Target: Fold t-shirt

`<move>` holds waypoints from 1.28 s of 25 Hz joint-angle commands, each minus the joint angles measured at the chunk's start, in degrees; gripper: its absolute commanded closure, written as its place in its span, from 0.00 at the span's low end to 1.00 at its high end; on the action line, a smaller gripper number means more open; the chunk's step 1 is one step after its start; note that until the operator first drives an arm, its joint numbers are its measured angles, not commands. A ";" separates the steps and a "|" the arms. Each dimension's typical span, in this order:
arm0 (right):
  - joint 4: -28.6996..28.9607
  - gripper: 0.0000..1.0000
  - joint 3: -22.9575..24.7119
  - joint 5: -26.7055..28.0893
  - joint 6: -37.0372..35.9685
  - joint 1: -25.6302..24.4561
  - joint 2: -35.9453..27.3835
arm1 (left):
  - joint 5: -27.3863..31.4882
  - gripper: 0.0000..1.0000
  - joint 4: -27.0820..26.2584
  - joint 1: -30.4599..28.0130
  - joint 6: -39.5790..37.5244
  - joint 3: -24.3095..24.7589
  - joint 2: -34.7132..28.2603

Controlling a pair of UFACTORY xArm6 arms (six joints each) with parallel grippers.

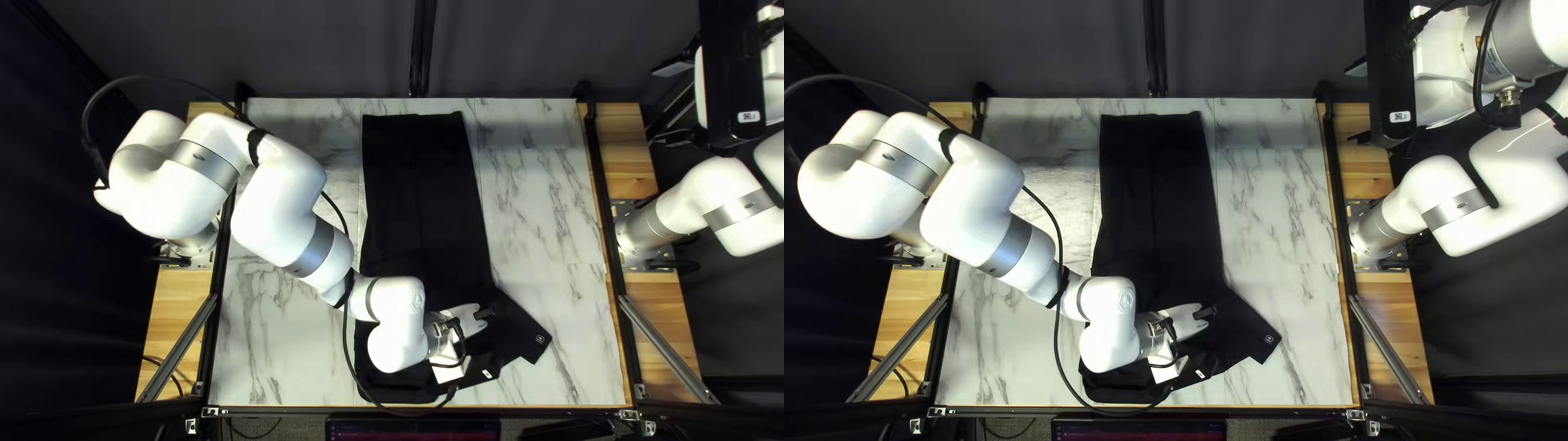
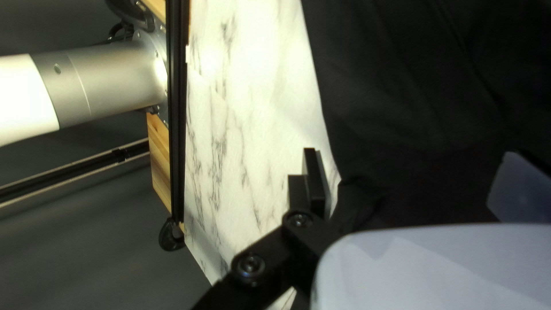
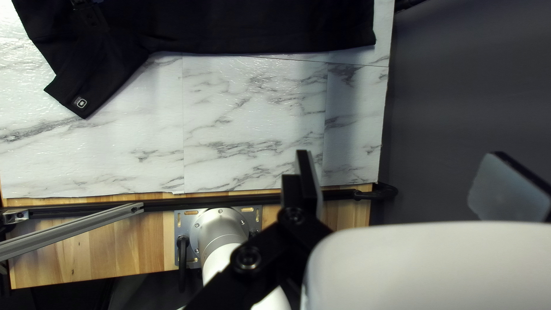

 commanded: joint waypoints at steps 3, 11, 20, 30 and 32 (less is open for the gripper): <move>0.00 0.00 0.00 0.00 0.00 0.00 0.00 | -2.01 0.00 0.16 0.64 1.79 -0.79 1.00; 0.00 0.00 0.00 0.00 0.00 0.00 0.00 | -3.69 0.00 -0.48 0.98 3.22 -0.28 0.65; 0.00 0.00 0.00 0.00 0.00 0.00 0.00 | -5.36 0.00 -1.14 1.55 4.84 -0.73 0.96; 0.00 0.00 0.00 0.00 0.00 0.00 0.00 | -0.36 0.00 -6.27 0.15 6.07 25.81 -31.14; 0.00 0.00 0.00 0.00 0.00 0.00 0.00 | 2.97 0.00 -15.79 -0.32 14.24 34.90 -45.50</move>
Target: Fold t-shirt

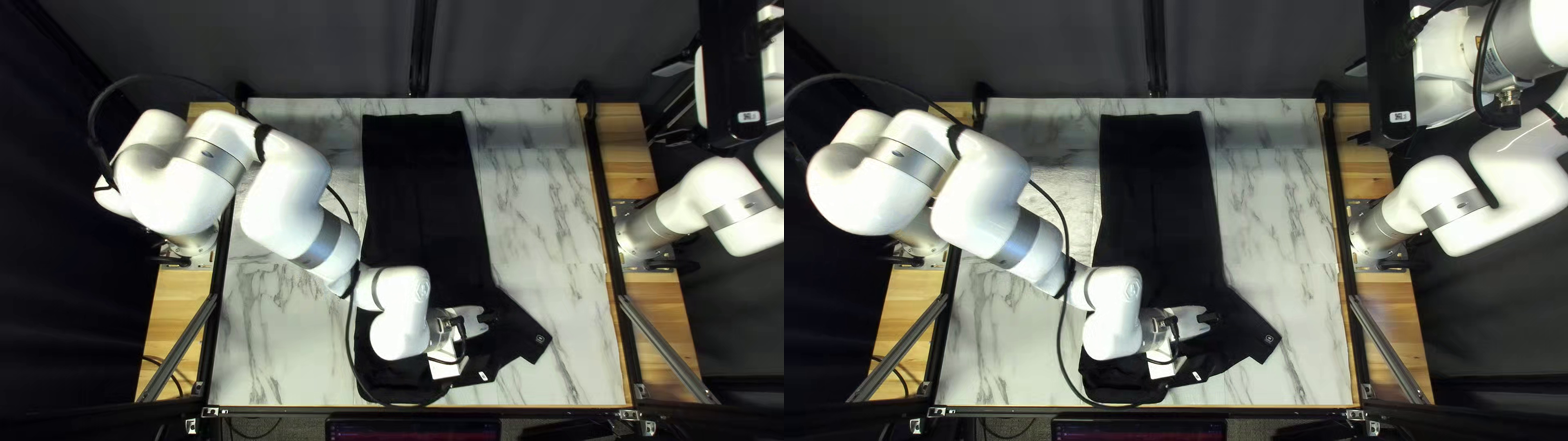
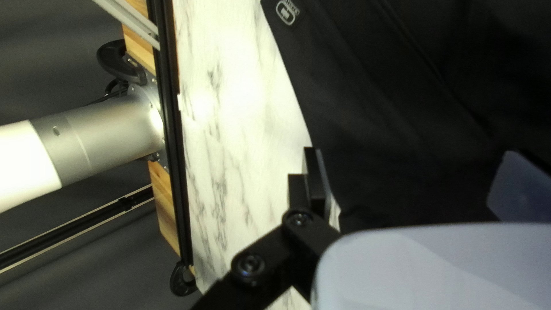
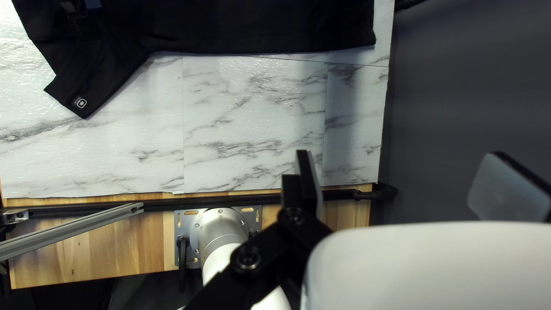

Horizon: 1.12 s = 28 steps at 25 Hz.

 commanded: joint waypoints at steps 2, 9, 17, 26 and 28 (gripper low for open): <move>0.00 0.00 0.00 0.00 0.00 0.00 0.00 | 11.10 0.00 -25.95 -2.13 21.03 25.08 -39.90; 0.00 0.00 0.00 0.00 0.00 0.00 0.00 | 35.42 0.00 -51.65 0.94 43.89 29.34 -72.47; 0.00 0.00 0.00 0.00 0.00 0.00 0.00 | 51.46 0.00 -79.79 22.54 65.87 15.63 -78.53; 0.00 0.00 0.00 0.00 0.00 0.00 0.00 | 53.60 0.00 -82.96 25.48 65.44 13.40 -78.40; 0.00 0.00 0.00 0.00 0.00 0.00 0.00 | 53.60 0.00 -82.96 25.48 65.44 13.40 -78.40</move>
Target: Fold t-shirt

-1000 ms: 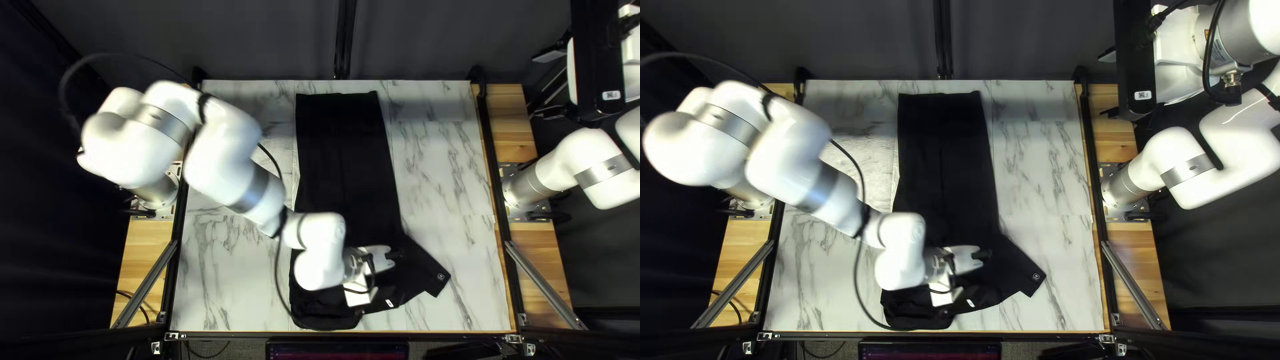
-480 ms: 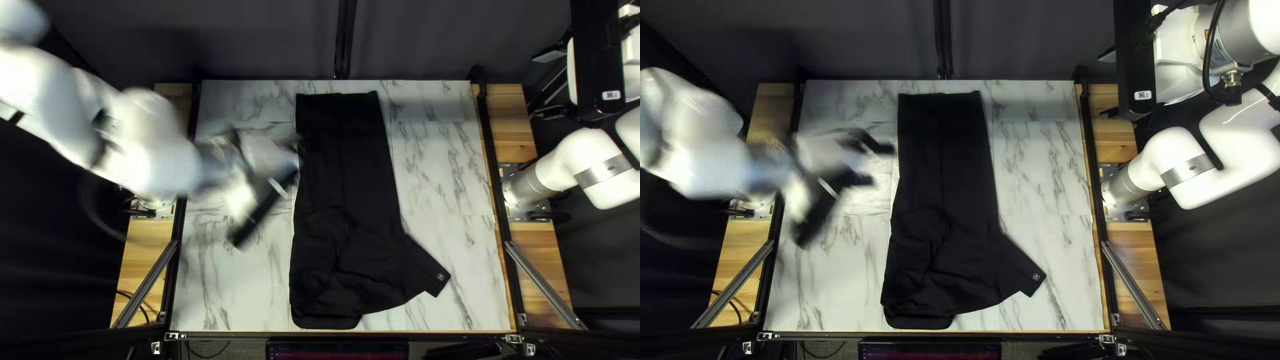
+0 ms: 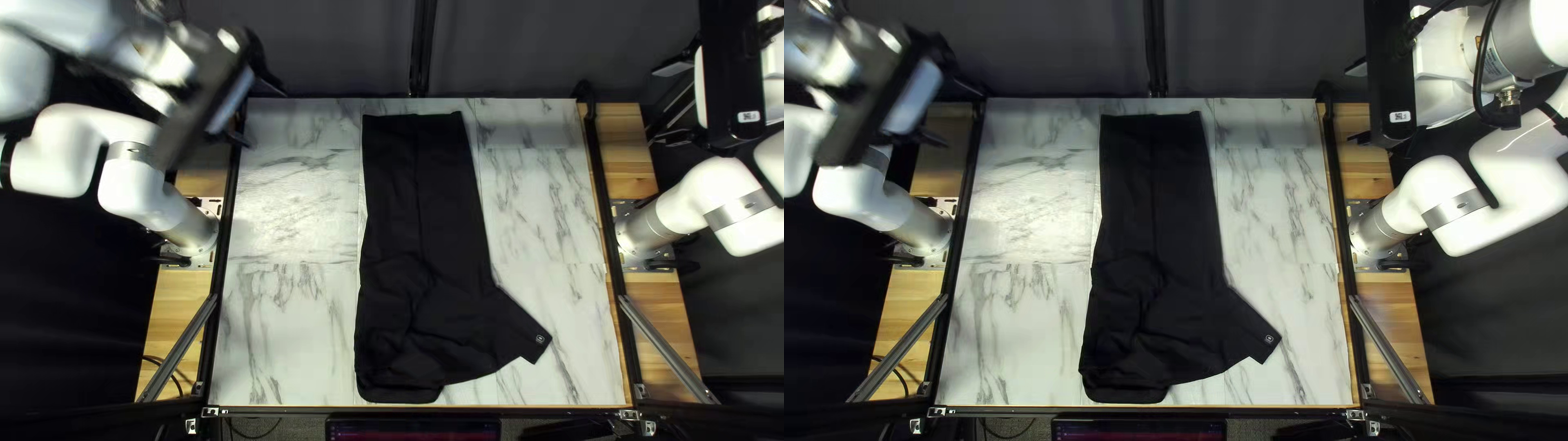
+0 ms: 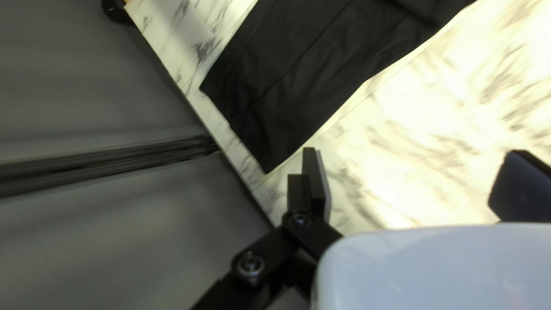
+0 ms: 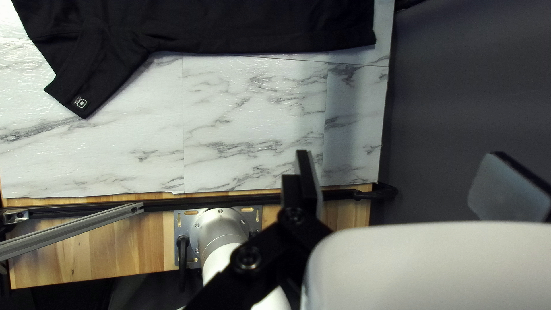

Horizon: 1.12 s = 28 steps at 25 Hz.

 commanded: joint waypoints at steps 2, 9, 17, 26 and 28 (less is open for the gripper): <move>0.00 0.00 0.00 0.00 0.00 0.00 0.00 | 0.01 0.00 -0.02 0.00 0.01 -0.01 0.00; 0.00 0.00 0.00 0.00 0.00 0.00 0.00 | 10.60 0.00 14.69 -14.52 -15.20 -5.49 -6.47; 0.00 0.00 0.00 0.00 0.00 0.00 0.00 | 13.68 0.00 19.48 -21.18 -20.84 -6.48 -6.44; 0.00 0.00 0.00 0.00 0.00 0.00 0.00 | 13.68 0.00 19.48 -21.18 -20.84 -6.48 -6.44; 0.00 0.00 0.00 0.00 0.00 0.00 0.00 | 13.68 0.00 19.48 -21.18 -20.84 -6.48 -6.44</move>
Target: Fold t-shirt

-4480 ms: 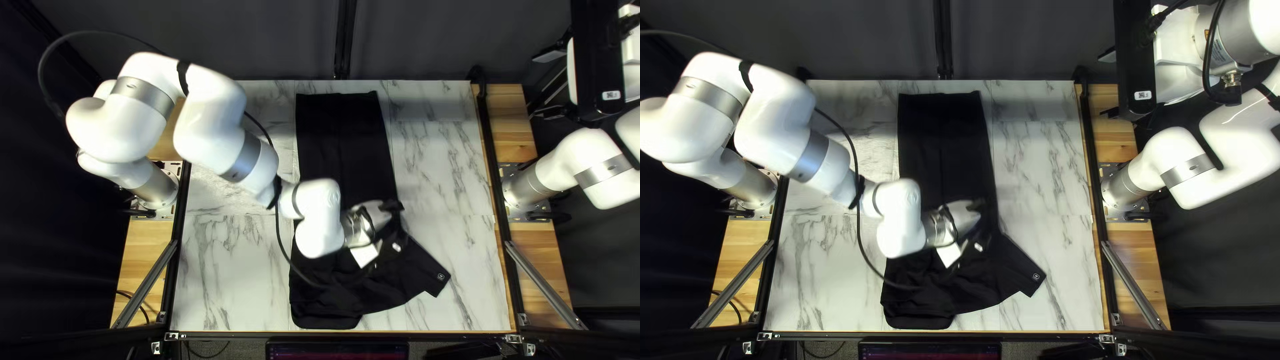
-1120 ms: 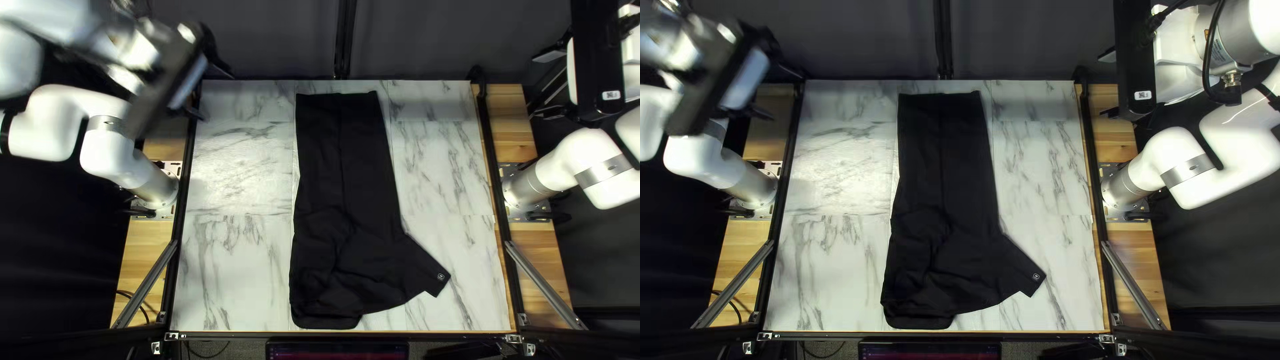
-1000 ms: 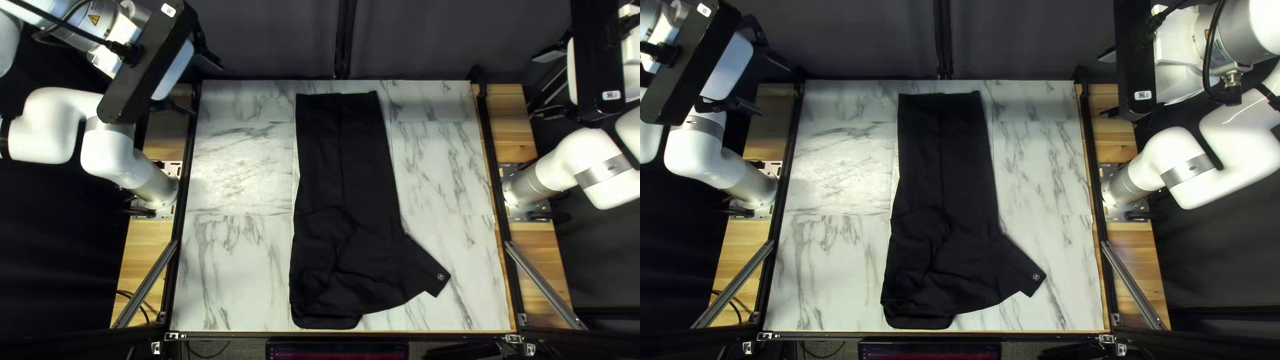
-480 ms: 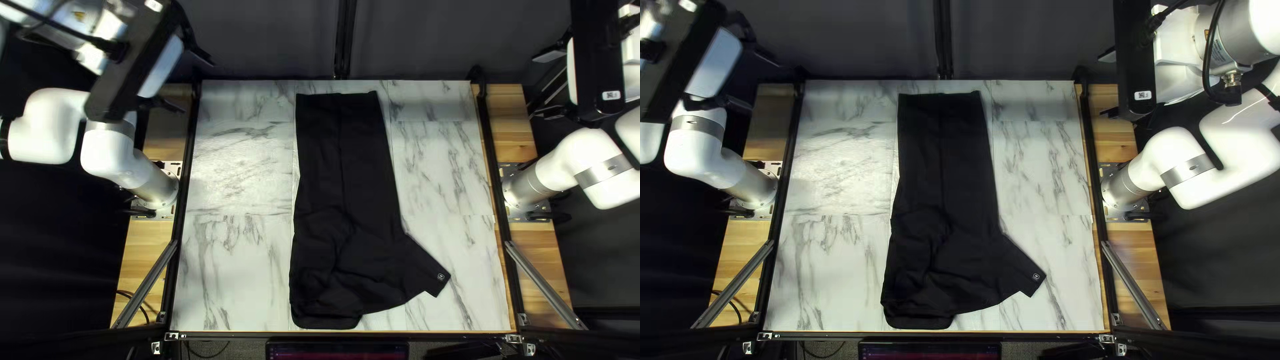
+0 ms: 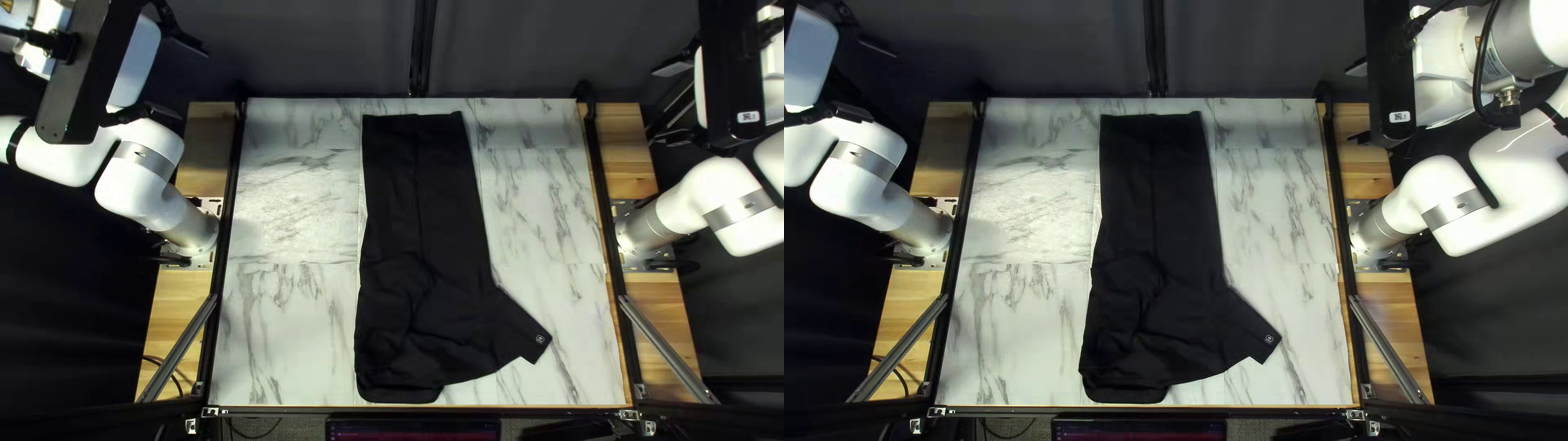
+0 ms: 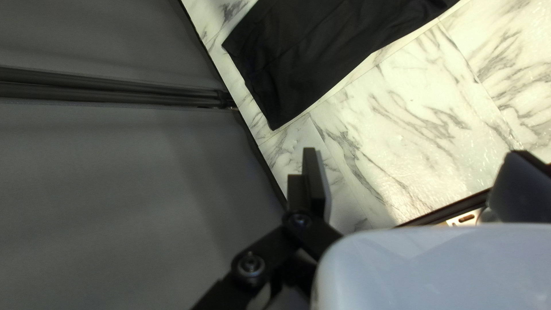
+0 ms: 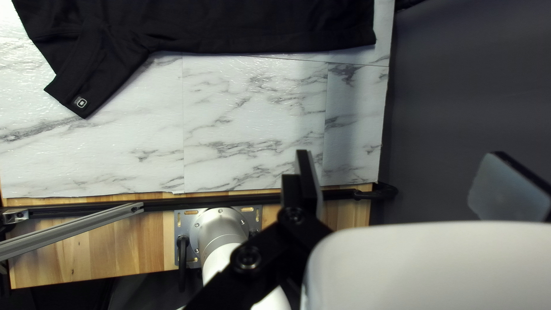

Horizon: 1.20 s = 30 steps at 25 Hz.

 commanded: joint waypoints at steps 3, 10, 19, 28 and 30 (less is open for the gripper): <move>0.00 0.00 0.00 0.00 0.00 0.00 0.00 | 0.00 0.00 0.00 0.00 0.00 0.00 0.00; 2.77 0.00 0.72 -4.66 -2.90 -3.14 5.90 | 0.00 0.00 0.00 0.00 0.00 0.00 0.00; 13.14 0.00 12.33 -32.92 -8.99 -4.44 26.37 | 0.00 0.00 0.00 0.00 0.00 0.00 0.00; 33.58 0.00 23.31 -54.61 -39.55 -0.65 43.33 | 0.00 0.00 0.00 0.00 0.00 0.00 0.00; 34.47 0.00 26.82 -55.04 -42.67 0.11 41.65 | 0.00 0.00 0.00 0.00 0.00 0.00 0.00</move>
